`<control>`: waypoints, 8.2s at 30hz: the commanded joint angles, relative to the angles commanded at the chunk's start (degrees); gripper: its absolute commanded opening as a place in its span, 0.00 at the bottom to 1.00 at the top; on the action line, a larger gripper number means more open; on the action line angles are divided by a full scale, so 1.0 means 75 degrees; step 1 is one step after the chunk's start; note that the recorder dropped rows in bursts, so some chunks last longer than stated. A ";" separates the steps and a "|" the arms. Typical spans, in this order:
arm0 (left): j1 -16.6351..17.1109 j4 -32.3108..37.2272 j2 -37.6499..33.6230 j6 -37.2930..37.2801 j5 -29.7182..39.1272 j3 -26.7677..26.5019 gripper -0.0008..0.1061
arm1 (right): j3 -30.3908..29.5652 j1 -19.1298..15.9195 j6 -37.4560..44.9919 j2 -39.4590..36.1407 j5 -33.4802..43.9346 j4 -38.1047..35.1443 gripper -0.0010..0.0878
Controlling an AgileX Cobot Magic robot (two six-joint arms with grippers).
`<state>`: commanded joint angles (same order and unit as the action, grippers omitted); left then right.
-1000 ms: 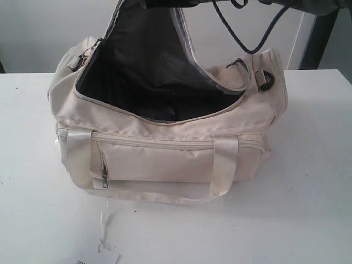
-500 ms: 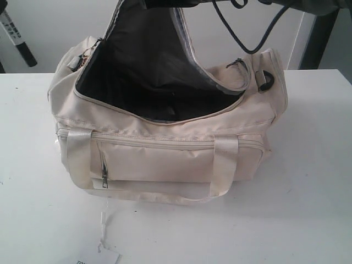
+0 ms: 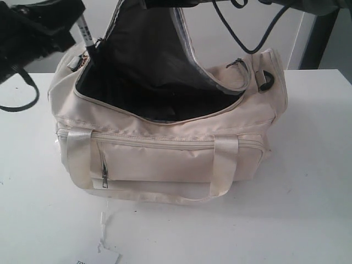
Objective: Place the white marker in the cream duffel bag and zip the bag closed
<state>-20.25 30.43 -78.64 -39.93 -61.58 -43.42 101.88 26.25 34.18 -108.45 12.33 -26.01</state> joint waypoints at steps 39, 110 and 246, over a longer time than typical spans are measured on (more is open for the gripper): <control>-0.0152 0.0633 0.0314 0.0100 0.3662 -0.0701 0.01 | 0.0000 0.0000 0.0000 0.0000 0.0004 0.0000 0.01; 0.2991 -1.0452 -0.5136 0.8473 1.4069 -0.8178 0.03 | 0.0000 0.0000 0.0000 0.0000 -0.0006 0.0000 0.01; 0.3305 -1.1290 -0.5071 0.8779 1.5099 -0.8178 0.01 | 0.2708 0.2034 0.1920 -0.2854 0.2776 0.2041 0.01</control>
<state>4.53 -54.25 -116.67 25.91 51.66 -104.75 122.19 41.51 48.58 -129.86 33.15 -10.71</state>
